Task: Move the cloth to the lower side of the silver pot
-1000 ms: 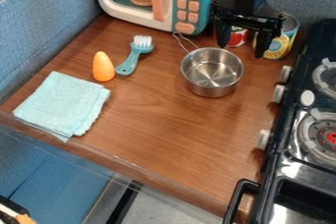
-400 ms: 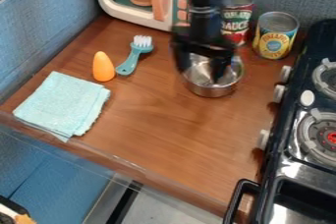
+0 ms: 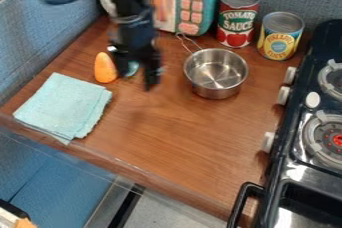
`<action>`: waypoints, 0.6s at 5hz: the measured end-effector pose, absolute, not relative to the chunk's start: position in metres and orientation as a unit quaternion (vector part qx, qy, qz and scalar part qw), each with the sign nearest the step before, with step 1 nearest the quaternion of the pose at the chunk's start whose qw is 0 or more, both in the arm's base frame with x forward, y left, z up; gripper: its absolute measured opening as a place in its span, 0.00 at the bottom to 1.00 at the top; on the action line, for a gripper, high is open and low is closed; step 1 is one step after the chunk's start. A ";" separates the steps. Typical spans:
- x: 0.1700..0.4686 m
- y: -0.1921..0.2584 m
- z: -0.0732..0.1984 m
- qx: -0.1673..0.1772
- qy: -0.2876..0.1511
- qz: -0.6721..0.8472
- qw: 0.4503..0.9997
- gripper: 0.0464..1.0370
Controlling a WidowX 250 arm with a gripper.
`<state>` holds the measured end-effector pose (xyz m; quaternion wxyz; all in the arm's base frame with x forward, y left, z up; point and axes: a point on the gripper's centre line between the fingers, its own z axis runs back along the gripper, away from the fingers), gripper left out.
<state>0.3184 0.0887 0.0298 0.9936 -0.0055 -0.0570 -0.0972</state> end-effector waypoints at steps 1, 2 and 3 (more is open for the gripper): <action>0.298 0.129 0.030 -0.005 -0.064 -0.102 0.993 0.96; 0.280 0.148 0.027 0.002 -0.053 -0.088 0.995 0.96; 0.270 0.163 0.025 0.008 -0.046 -0.066 0.997 0.96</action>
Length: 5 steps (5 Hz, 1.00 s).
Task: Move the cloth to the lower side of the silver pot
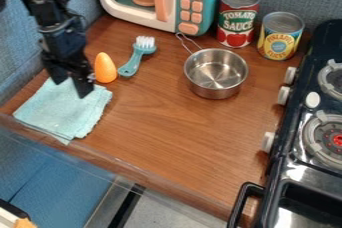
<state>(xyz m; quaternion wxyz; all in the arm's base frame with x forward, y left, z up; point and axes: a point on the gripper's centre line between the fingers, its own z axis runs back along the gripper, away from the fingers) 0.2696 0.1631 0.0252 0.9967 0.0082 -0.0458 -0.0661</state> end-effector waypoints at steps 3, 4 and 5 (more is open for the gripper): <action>0.272 0.145 -0.004 0.031 0.012 -0.045 0.998 0.96; 0.274 0.131 -0.005 0.027 0.012 -0.049 0.998 0.96; 0.277 0.091 -0.004 0.009 0.010 -0.067 0.998 0.96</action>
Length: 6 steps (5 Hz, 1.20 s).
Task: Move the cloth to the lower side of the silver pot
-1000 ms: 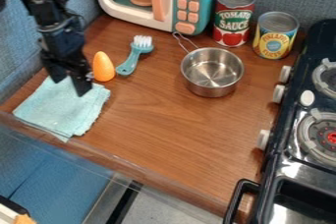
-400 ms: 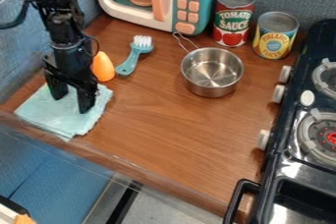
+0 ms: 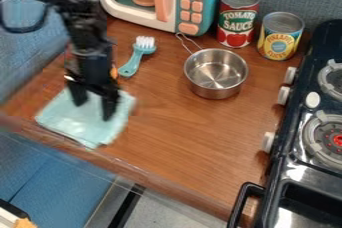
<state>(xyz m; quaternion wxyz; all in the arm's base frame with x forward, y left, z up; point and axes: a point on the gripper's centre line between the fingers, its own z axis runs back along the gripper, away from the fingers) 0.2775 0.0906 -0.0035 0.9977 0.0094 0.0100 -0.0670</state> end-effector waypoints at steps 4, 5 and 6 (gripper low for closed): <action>0.284 -0.039 -0.003 -0.012 0.018 -0.051 0.998 0.96; 0.283 -0.040 -0.003 -0.003 0.022 -0.037 0.999 0.96; 0.287 -0.040 0.020 -0.003 -0.004 -0.032 0.999 0.96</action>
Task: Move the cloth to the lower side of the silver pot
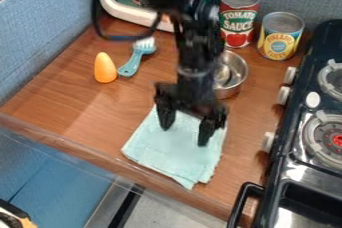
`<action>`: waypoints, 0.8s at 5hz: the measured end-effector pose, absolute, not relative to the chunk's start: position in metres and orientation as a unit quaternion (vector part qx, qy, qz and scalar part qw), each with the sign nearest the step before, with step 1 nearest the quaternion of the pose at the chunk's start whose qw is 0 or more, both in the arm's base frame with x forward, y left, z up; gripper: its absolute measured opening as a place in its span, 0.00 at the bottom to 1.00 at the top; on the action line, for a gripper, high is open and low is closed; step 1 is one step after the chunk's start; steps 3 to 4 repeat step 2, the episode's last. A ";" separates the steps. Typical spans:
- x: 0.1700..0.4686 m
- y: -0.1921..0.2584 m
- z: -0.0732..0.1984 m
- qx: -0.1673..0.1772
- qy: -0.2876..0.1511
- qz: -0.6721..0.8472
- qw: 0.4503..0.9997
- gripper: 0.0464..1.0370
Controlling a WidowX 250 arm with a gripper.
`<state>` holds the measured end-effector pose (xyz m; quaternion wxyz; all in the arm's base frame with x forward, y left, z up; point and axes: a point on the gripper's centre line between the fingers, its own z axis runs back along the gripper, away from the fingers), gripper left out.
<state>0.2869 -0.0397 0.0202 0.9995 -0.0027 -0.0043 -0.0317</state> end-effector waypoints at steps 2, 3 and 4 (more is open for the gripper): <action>0.289 -0.035 0.063 0.012 -0.052 -0.028 0.998 0.96; 0.289 -0.035 0.063 0.012 -0.052 -0.028 0.998 0.96; 0.289 -0.035 0.063 0.012 -0.052 -0.028 0.998 0.96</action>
